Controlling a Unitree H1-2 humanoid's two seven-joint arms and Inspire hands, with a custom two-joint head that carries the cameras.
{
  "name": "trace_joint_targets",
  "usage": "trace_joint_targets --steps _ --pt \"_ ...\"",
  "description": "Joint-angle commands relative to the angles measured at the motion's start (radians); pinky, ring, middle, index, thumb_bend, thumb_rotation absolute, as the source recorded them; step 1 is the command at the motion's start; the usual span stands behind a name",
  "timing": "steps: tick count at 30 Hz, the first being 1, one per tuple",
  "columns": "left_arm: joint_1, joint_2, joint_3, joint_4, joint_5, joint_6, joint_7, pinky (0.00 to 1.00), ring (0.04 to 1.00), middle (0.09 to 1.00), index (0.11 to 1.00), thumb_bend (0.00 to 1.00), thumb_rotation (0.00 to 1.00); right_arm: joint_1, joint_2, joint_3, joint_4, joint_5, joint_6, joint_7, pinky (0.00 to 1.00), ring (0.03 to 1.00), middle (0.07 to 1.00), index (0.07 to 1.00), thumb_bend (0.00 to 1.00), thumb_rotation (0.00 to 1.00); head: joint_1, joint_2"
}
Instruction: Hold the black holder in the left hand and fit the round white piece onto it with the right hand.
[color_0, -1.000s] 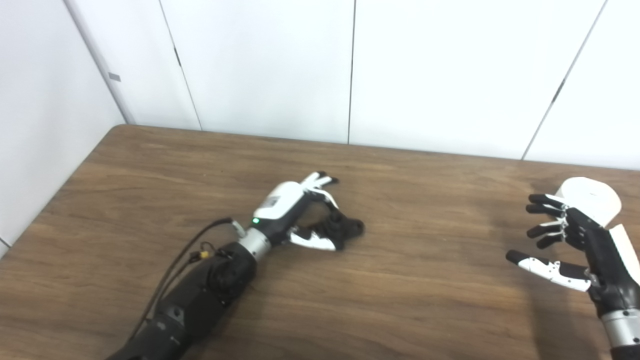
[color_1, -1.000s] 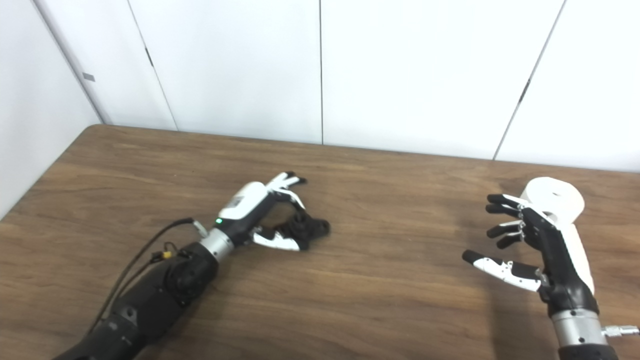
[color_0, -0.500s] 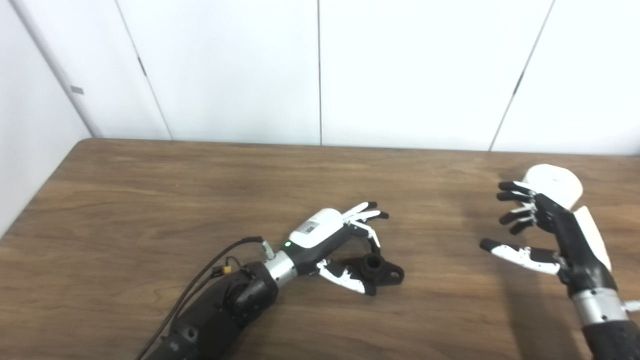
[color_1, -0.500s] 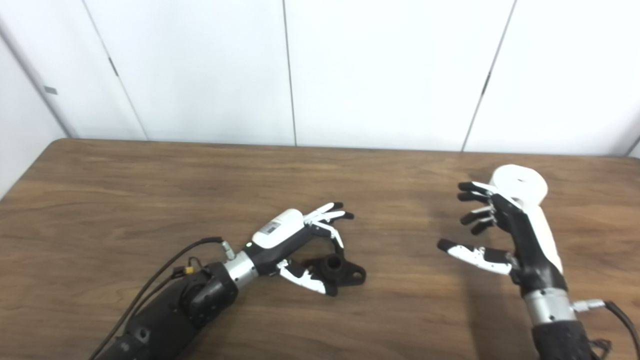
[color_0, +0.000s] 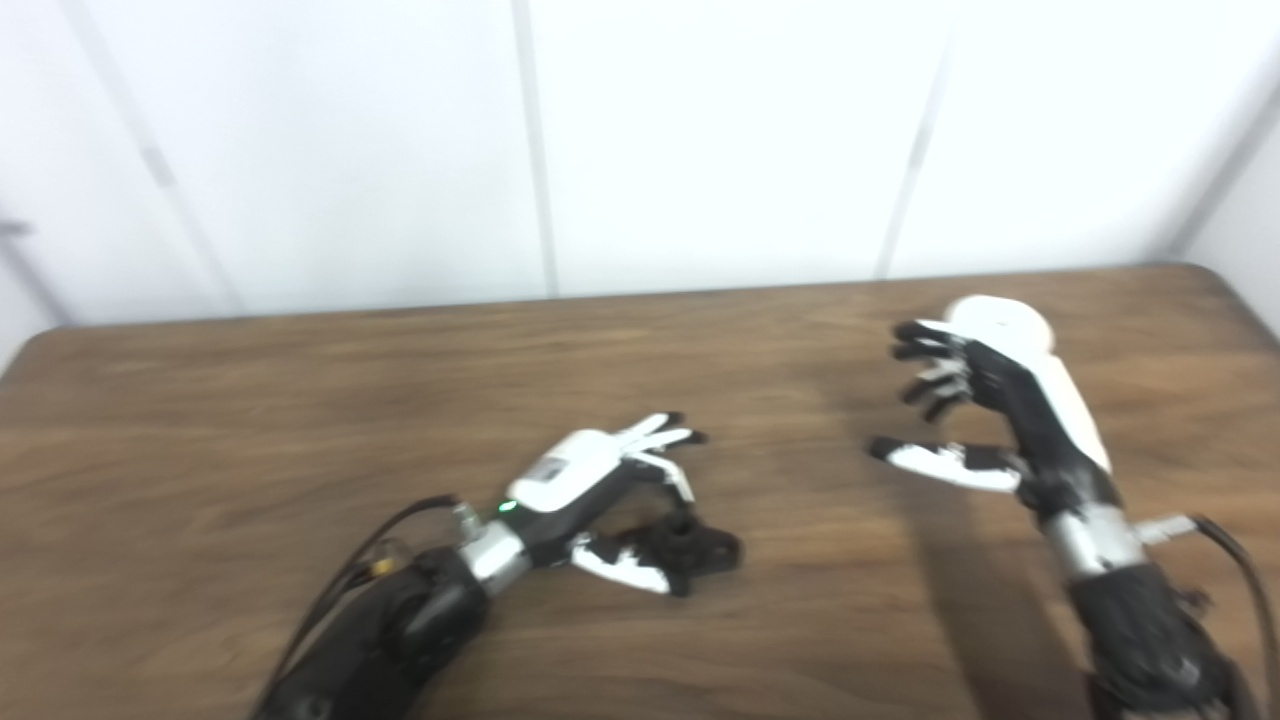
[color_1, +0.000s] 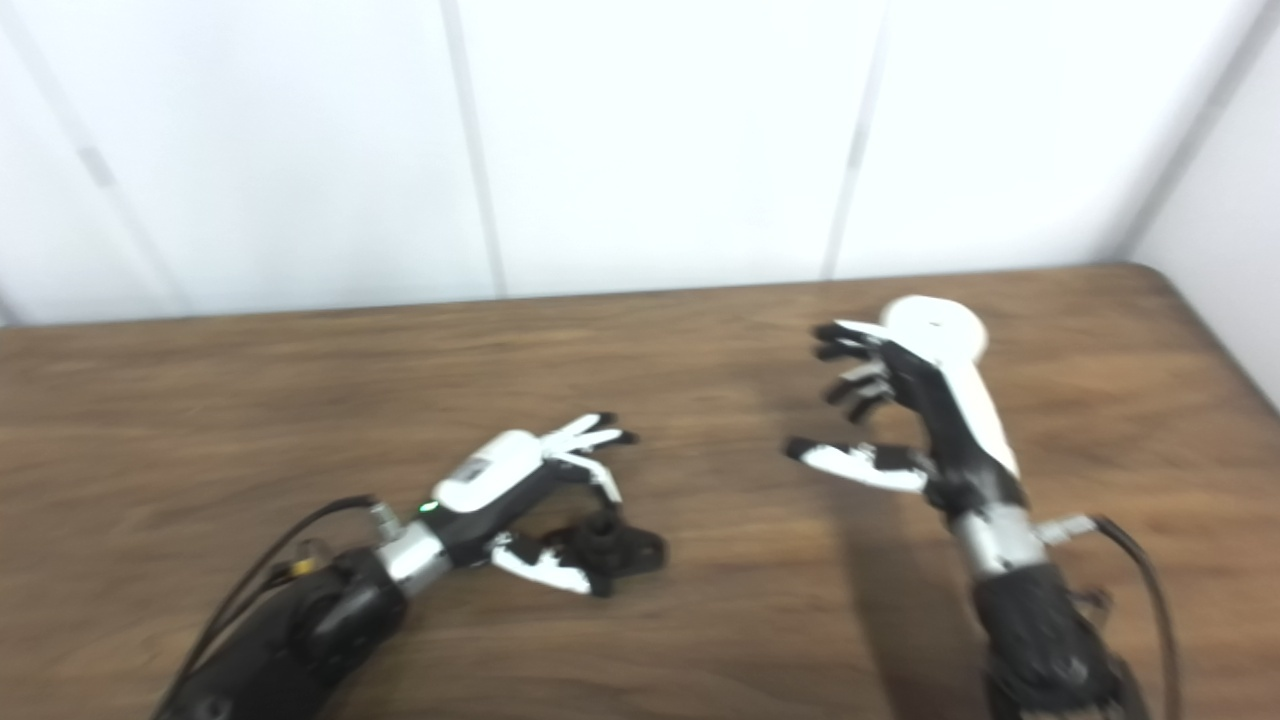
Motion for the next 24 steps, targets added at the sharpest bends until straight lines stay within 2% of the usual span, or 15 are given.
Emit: trace_joint_targets --steps 1,3,5,8,10,12,14,17,21,24 --pt "0.085 0.041 -0.032 0.091 0.097 0.044 -0.009 0.94 0.995 0.914 0.482 0.52 0.07 -0.063 -0.039 0.005 -0.057 -0.062 0.008 0.004 0.44 0.562 0.706 0.760 0.59 0.18 -0.008 -0.001" --pt "0.090 0.048 -0.026 0.097 0.108 0.053 0.009 0.95 0.995 0.913 0.482 0.52 0.06 -0.092 -0.057 0.018 -0.076 -0.127 0.042 0.019 0.43 0.545 0.685 0.772 0.62 0.17 -0.077 -0.022" --pt "0.096 0.053 -0.016 0.100 0.112 0.057 0.025 0.94 0.991 0.905 0.482 0.52 0.06 -0.132 -0.089 0.036 -0.097 -0.249 0.090 0.038 0.44 0.545 0.674 0.778 0.63 0.15 -0.115 -0.040" --pt "0.105 0.058 -0.005 0.100 0.107 0.065 0.026 0.94 0.991 0.908 0.482 0.52 0.06 -0.198 -0.142 0.052 -0.104 -0.380 0.147 0.077 0.48 0.593 0.699 0.773 0.64 0.21 -0.161 -0.064" --pt "0.108 0.061 0.002 0.107 0.103 0.055 0.032 0.94 0.985 0.906 0.482 0.52 0.06 -0.241 -0.177 0.058 -0.093 -0.442 0.160 0.092 0.48 0.602 0.704 0.764 0.67 0.23 -0.191 -0.085" --pt "0.113 0.064 0.007 0.110 0.100 0.044 0.039 0.93 0.980 0.902 0.482 0.52 0.06 -0.284 -0.214 0.063 -0.079 -0.495 0.181 0.122 0.52 0.649 0.737 0.768 0.68 0.25 -0.206 -0.099" --pt "0.117 0.067 0.010 0.116 0.100 0.034 0.048 0.92 0.978 0.900 0.482 0.52 0.06 -0.323 -0.242 0.062 -0.056 -0.514 0.192 0.141 0.55 0.677 0.755 0.774 0.68 0.26 -0.217 -0.109" --pt "0.119 0.070 0.013 0.127 0.101 0.024 0.057 0.92 0.977 0.904 0.482 0.52 0.06 -0.374 -0.274 0.056 -0.006 -0.515 0.193 0.146 0.50 0.626 0.722 0.754 0.71 0.21 -0.241 -0.127" --pt "0.123 0.076 0.015 0.142 0.087 0.014 0.069 0.93 0.978 0.904 0.482 0.52 0.06 -0.429 -0.316 0.063 0.062 -0.536 0.202 0.156 0.54 0.682 0.742 0.758 0.71 0.23 -0.266 -0.151" --pt "0.123 0.081 0.010 0.153 0.087 0.012 0.081 0.92 0.976 0.903 0.482 0.52 0.06 -0.463 -0.344 0.072 0.083 -0.535 0.232 0.221 0.62 0.750 0.780 0.785 0.72 0.25 -0.275 -0.163"
